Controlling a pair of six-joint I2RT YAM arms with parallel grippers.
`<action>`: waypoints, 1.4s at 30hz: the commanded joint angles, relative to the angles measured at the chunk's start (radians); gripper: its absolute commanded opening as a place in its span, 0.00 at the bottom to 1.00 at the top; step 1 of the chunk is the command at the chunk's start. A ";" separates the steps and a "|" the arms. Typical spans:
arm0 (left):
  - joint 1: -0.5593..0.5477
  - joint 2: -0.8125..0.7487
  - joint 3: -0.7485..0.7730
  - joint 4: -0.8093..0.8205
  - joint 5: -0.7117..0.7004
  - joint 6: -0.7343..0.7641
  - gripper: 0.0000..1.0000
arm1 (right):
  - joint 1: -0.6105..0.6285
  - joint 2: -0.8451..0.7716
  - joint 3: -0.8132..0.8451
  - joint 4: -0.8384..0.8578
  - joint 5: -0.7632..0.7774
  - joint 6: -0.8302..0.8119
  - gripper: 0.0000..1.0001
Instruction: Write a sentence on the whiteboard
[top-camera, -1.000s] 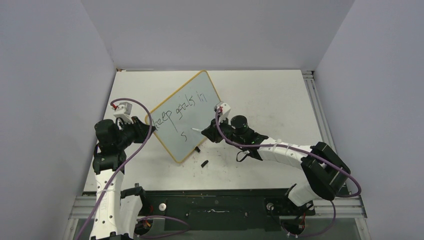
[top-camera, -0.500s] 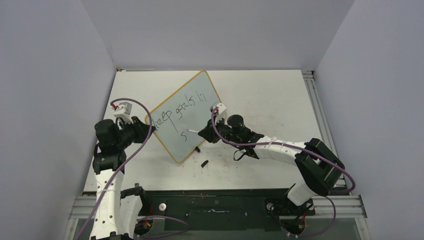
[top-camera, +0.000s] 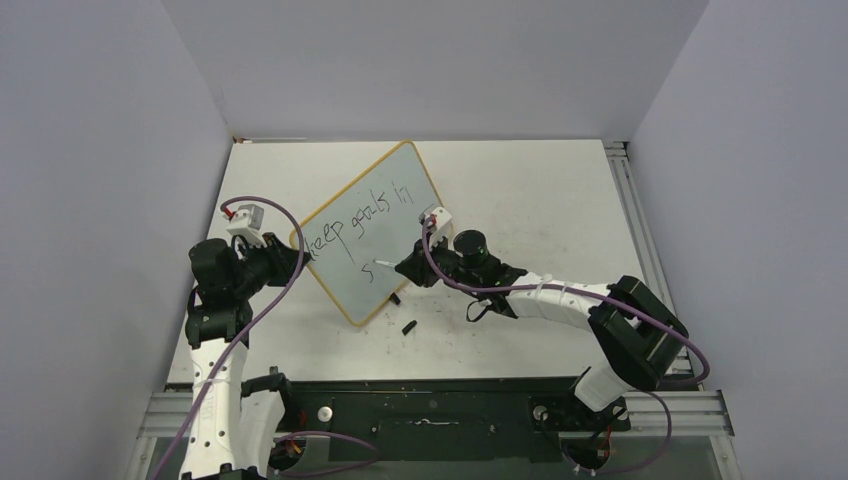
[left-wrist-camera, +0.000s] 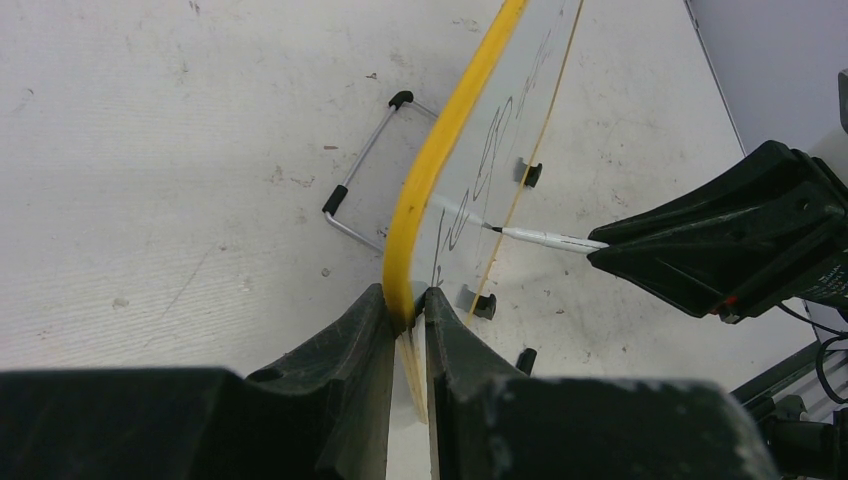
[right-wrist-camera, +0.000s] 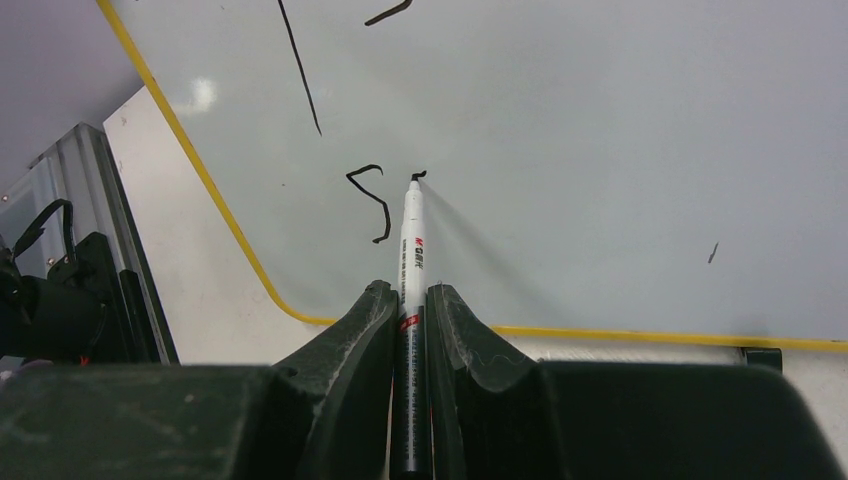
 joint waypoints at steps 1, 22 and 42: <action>-0.001 -0.008 0.012 0.035 -0.006 0.013 0.14 | 0.011 -0.002 -0.017 0.058 0.029 0.003 0.05; -0.003 -0.012 0.012 0.033 -0.006 0.013 0.13 | 0.023 -0.033 -0.073 0.039 0.061 0.005 0.05; -0.002 -0.006 0.013 0.033 -0.009 0.015 0.14 | 0.025 -0.111 0.022 -0.013 0.071 -0.025 0.05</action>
